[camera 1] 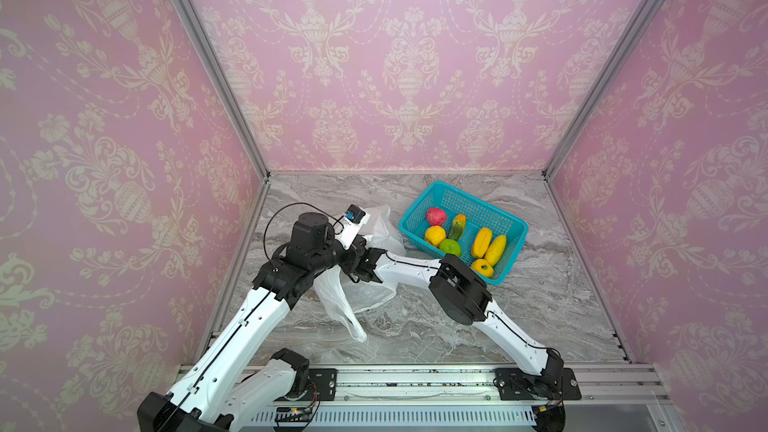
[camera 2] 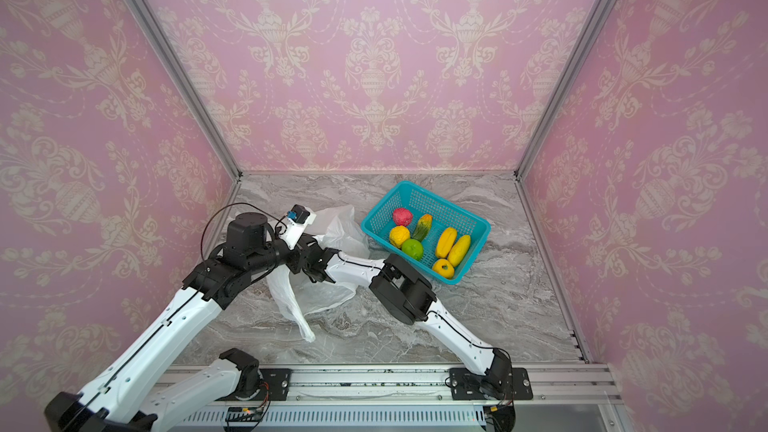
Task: Untie the knot of the plastic bag and take out the fruit
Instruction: 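Lower the right gripper into the bag and close it on the yellow long fruit, then lift the yellow fruit up out of the bag with the right gripper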
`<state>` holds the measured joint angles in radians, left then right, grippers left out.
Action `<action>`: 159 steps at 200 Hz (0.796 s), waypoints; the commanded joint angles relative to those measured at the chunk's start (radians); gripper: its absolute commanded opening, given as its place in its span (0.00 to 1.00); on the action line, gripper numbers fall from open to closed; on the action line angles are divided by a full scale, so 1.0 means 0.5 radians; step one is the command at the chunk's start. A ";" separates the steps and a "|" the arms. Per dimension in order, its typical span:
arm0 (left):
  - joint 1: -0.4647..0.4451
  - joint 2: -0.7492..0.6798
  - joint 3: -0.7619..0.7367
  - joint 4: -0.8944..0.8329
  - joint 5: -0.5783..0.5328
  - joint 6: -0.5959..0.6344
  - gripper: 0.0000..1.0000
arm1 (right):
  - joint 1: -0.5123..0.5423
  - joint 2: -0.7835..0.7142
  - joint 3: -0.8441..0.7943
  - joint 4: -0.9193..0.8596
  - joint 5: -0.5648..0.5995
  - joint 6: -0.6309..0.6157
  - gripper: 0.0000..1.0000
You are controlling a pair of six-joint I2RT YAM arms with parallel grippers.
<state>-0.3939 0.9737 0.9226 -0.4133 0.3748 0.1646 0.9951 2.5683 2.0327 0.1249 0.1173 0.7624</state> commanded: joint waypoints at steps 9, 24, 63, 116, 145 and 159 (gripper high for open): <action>-0.012 -0.039 0.029 0.154 0.134 -0.001 0.00 | -0.009 0.191 0.040 -0.032 -0.171 0.184 1.00; -0.013 -0.039 0.029 0.153 0.137 -0.001 0.00 | -0.002 0.208 0.088 -0.044 -0.200 0.165 0.98; -0.011 -0.042 0.029 0.155 0.133 -0.001 0.00 | 0.000 0.202 0.072 -0.008 -0.227 0.170 0.76; -0.013 -0.044 0.029 0.141 0.051 0.007 0.00 | -0.020 -0.095 -0.352 0.211 -0.182 0.123 0.53; -0.013 -0.024 0.035 0.122 -0.010 0.016 0.00 | -0.039 -0.388 -0.765 0.444 -0.112 0.093 0.45; -0.013 -0.019 0.039 0.109 -0.052 0.020 0.00 | -0.042 -0.531 -0.979 0.569 -0.069 0.092 0.42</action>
<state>-0.3965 0.9638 0.9154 -0.3538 0.3943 0.1642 0.9871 2.4130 1.6794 0.3195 0.0315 0.8379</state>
